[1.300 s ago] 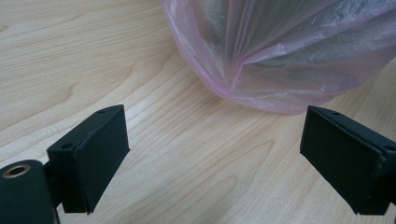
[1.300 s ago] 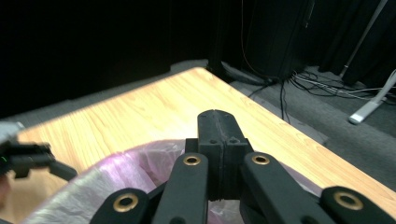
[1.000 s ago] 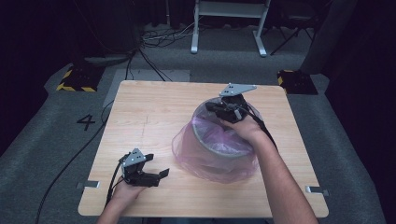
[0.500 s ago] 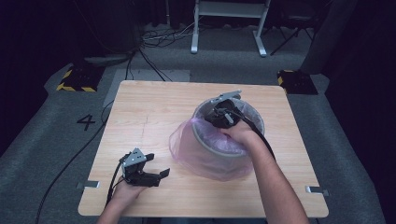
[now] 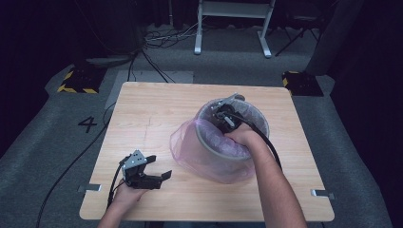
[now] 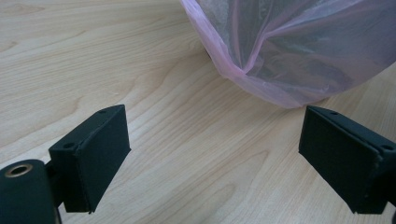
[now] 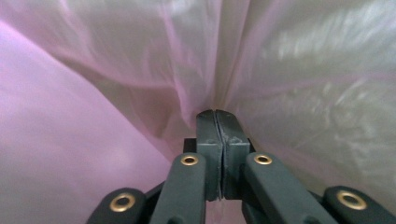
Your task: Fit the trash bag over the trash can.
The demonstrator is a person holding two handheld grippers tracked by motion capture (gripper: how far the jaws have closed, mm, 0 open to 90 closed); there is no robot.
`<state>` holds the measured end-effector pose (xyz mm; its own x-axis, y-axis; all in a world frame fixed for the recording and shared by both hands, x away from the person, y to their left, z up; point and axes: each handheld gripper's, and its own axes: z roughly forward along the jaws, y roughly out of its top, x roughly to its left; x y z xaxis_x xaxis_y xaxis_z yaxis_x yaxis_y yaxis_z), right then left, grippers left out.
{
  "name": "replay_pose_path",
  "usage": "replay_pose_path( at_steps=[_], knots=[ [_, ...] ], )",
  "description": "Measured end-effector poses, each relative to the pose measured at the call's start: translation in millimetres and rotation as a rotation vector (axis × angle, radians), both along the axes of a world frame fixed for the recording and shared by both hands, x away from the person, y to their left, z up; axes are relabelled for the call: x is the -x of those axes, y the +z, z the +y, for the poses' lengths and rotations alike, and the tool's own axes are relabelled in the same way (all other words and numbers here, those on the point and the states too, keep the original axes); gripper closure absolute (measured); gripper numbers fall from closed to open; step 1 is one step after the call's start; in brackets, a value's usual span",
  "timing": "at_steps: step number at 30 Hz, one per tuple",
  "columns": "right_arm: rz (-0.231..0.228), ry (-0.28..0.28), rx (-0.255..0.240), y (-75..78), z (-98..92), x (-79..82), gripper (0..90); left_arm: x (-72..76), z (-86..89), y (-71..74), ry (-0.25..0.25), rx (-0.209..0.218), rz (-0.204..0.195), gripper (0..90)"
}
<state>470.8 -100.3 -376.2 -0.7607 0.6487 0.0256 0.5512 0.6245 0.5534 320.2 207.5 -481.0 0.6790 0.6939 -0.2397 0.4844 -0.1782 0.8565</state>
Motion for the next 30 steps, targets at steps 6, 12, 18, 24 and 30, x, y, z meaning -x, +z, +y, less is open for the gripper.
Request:
replay_pose_path(
  at_steps=[6, 12, 18, 24, 30],
  knots=[
    [-0.044, -0.001, -0.085, 31.6, -4.5, 7.8, 68.9, -0.1, 1.8, 0.0, 0.019, 0.003, -0.004, 8.3],
    [-0.068, 0.065, -0.164, 57.9, -9.0, 29.7, 63.5, -1.0, 3.6, 0.5, 0.034, -0.001, -0.008, 7.9],
    [-0.026, 0.114, -0.124, 43.2, 4.5, 35.1, 72.9, -1.6, 2.1, -0.9, 0.037, -0.008, -0.002, 7.6],
    [0.072, 0.155, 0.032, 8.9, 15.6, 32.4, 81.4, -3.9, 0.4, -3.9, 0.036, -0.038, 0.004, 7.7],
    [0.216, 0.157, 0.106, -16.4, 21.7, 25.7, 81.7, -3.0, 2.3, -3.0, 0.041, -0.025, -0.002, 7.4]
  ],
)
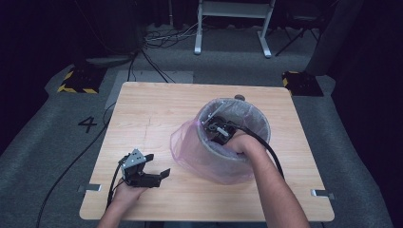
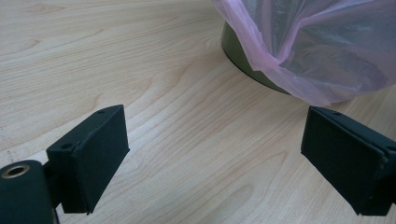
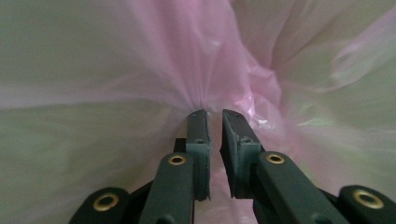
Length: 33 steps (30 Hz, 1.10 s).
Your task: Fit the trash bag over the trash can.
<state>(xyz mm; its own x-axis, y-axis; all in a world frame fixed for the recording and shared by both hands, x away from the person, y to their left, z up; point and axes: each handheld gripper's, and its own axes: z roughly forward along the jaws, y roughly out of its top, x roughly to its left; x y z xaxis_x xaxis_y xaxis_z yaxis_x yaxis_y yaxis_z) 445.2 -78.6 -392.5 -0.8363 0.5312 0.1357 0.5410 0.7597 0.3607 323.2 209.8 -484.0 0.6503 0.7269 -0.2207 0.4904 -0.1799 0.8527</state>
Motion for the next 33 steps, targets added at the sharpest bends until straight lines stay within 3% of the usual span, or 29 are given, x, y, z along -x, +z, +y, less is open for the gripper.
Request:
replay_pose_path(
  at_steps=[6, 11, 13, 15, 16, 17, 18, 21, 26, 28, 33],
  knots=[
    [-0.030, -0.009, -0.019, 6.5, -3.9, -1.6, 77.5, 0.6, 2.8, 0.5, 0.008, 0.008, -0.002, 7.3],
    [-0.070, -0.053, -0.103, 24.8, -13.8, -1.3, 67.8, 1.8, 1.7, 0.7, 0.002, 0.010, 0.000, 7.3],
    [-0.107, -0.067, -0.131, 33.1, -17.4, -2.2, 57.3, 2.1, 1.1, 0.8, 0.001, 0.007, 0.002, 7.3],
    [-0.137, -0.124, -0.123, 45.1, -22.9, -4.4, 49.3, 1.8, 0.9, 0.5, -0.001, 0.007, 0.003, 7.3],
    [-0.151, -0.123, -0.130, 48.8, -24.8, -4.7, 45.5, 1.3, 0.9, 0.3, -0.004, 0.003, 0.003, 7.3],
    [-0.190, -0.124, -0.148, 54.8, -28.1, -3.9, 35.0, 1.1, 0.8, 0.1, -0.005, 0.002, 0.003, 7.3],
    [-0.205, -0.136, -0.156, 58.4, -30.3, -3.7, 25.6, 1.2, 0.6, -0.1, -0.007, 0.001, 0.004, 7.3],
    [-0.221, -0.195, -0.200, 69.4, -40.2, -4.5, 14.8, 1.4, 0.5, -0.3, -0.006, 0.001, 0.002, 7.3],
    [-0.232, -0.229, -0.246, 79.8, -53.6, -3.4, 8.8, 1.6, 1.1, -0.4, 0.000, 0.007, 0.007, 7.3],
    [-0.252, -0.236, -0.256, 83.1, -57.1, -2.3, 3.2, 1.4, 1.5, -0.3, 0.000, 0.011, 0.008, 7.3],
    [-0.306, -0.248, -0.323, 93.5, -66.7, 2.0, 0.0, 1.4, 1.2, -1.1, -0.001, 0.007, 0.011, 7.2]
  ],
)
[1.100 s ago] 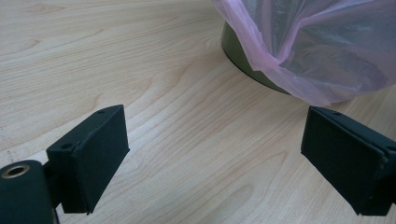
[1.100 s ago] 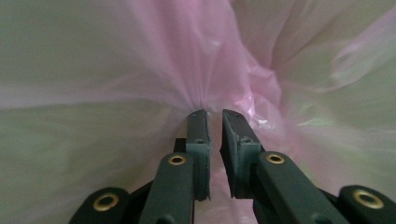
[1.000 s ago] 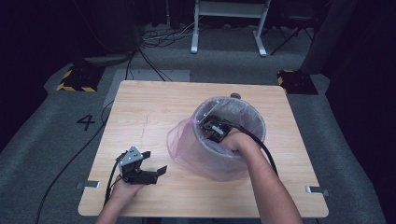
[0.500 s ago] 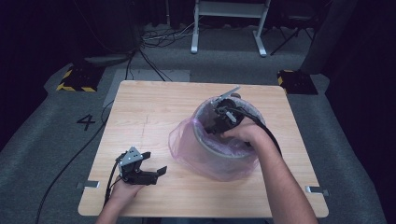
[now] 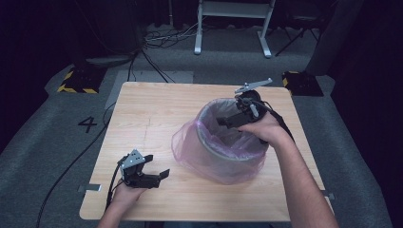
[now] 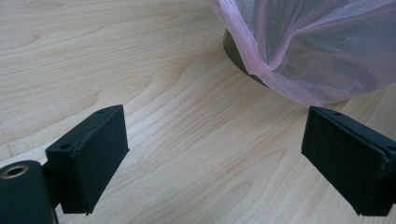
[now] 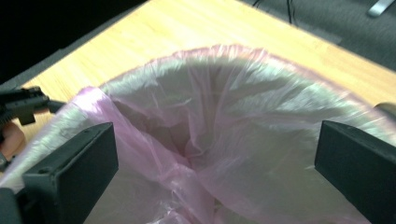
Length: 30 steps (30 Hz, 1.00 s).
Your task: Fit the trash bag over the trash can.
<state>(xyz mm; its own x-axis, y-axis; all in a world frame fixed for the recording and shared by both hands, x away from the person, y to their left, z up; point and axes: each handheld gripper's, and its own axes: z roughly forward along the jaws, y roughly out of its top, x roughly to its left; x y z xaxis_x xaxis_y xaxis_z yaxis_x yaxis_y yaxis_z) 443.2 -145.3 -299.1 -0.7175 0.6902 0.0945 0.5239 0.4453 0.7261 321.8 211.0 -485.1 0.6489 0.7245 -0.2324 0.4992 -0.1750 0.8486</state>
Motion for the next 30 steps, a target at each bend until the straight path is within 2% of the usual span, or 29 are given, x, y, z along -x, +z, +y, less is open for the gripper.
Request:
replay_pose_path(
  at_steps=[2, 5, 16, 19, 27, 30],
  knots=[
    [-0.028, 0.008, 0.000, 2.2, -1.9, 2.5, 0.0, -0.2, -0.6, -0.4, -0.003, 0.001, 0.002, 7.2],
    [-0.046, -0.001, -0.017, 4.9, -4.8, 6.5, 0.0, -0.6, -0.8, -0.7, -0.001, -0.001, 0.004, 7.1],
    [-0.050, -0.005, -0.074, 9.6, -23.0, 16.2, 0.0, -1.6, -1.5, -1.8, 0.001, -0.007, 0.007, 6.9],
    [-0.067, -0.012, -0.085, 10.2, -28.4, 19.5, 0.0, -1.5, -1.4, -0.6, 0.002, -0.003, 0.006, 7.0],
    [-0.151, -0.038, -0.117, 17.4, -42.4, 30.9, 0.0, -1.6, -2.5, -1.1, -0.001, -0.009, 0.008, 6.7],
    [-0.166, -0.047, -0.129, 19.2, -49.9, 35.8, 0.0, -1.5, -2.5, -1.2, -0.003, -0.011, 0.011, 6.7]
  ],
)
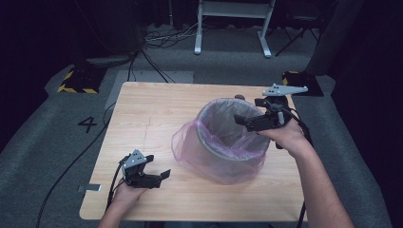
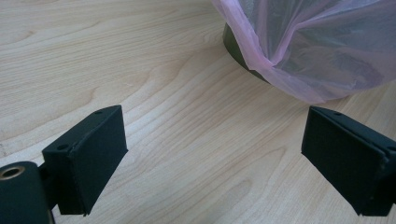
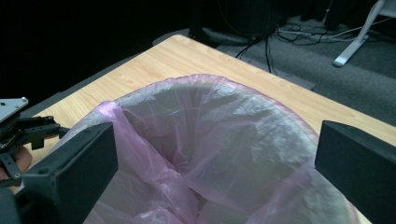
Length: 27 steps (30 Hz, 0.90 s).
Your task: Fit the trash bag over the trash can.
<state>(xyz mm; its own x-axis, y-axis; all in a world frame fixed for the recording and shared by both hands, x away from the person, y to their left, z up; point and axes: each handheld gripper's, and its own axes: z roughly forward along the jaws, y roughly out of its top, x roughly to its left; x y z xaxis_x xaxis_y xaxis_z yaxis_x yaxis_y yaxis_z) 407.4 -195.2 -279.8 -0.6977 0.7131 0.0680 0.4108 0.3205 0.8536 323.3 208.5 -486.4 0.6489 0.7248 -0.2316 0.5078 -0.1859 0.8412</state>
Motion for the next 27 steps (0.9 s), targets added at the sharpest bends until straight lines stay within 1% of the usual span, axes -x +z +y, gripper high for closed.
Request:
replay_pose_path(
  at_steps=[4, 6, 12, 16, 18, 21, 23, 24, 25, 27],
  knots=[
    [-0.014, -0.010, -0.005, -1.6, -12.6, 7.6, 0.0, -0.3, 0.0, -0.6, 0.001, 0.004, 0.003, 6.6],
    [-0.018, -0.022, -0.027, -3.8, -21.3, 11.3, 0.0, 0.0, -0.2, -0.5, 0.001, 0.000, 0.003, 6.6],
    [-0.028, -0.046, -0.050, -9.6, -41.6, 20.2, 0.0, -0.4, -1.7, -1.0, -0.004, -0.008, 0.003, 6.3],
    [-0.028, -0.070, -0.063, -13.3, -55.4, 26.8, 0.0, -0.5, -3.0, -1.9, -0.006, -0.010, 0.010, 6.1],
    [-0.021, -0.083, -0.069, -14.9, -62.3, 30.8, 0.0, 0.0, -3.6, -1.8, -0.004, 0.001, 0.013, 6.0],
    [-0.028, -0.110, -0.082, -16.6, -72.5, 38.1, 0.0, -0.5, -5.1, -2.1, -0.005, -0.014, 0.006, 5.9],
    [-0.033, -0.118, -0.083, -18.6, -79.1, 43.6, 0.0, -2.1, -7.6, -3.5, -0.001, -0.048, 0.007, 4.6],
    [-0.036, -0.118, -0.085, -19.7, -82.0, 46.0, 0.0, -2.4, -8.3, -4.4, -0.004, -0.056, 0.007, 4.6],
    [-0.036, -0.116, -0.090, -21.1, -84.9, 48.2, 0.0, -1.9, -9.2, -4.9, -0.004, -0.055, 0.011, 4.7],
    [-0.046, -0.118, -0.091, -24.6, -90.0, 51.9, 0.0, -1.1, -11.5, -5.1, -0.006, -0.070, 0.006, 4.7]
  ],
)
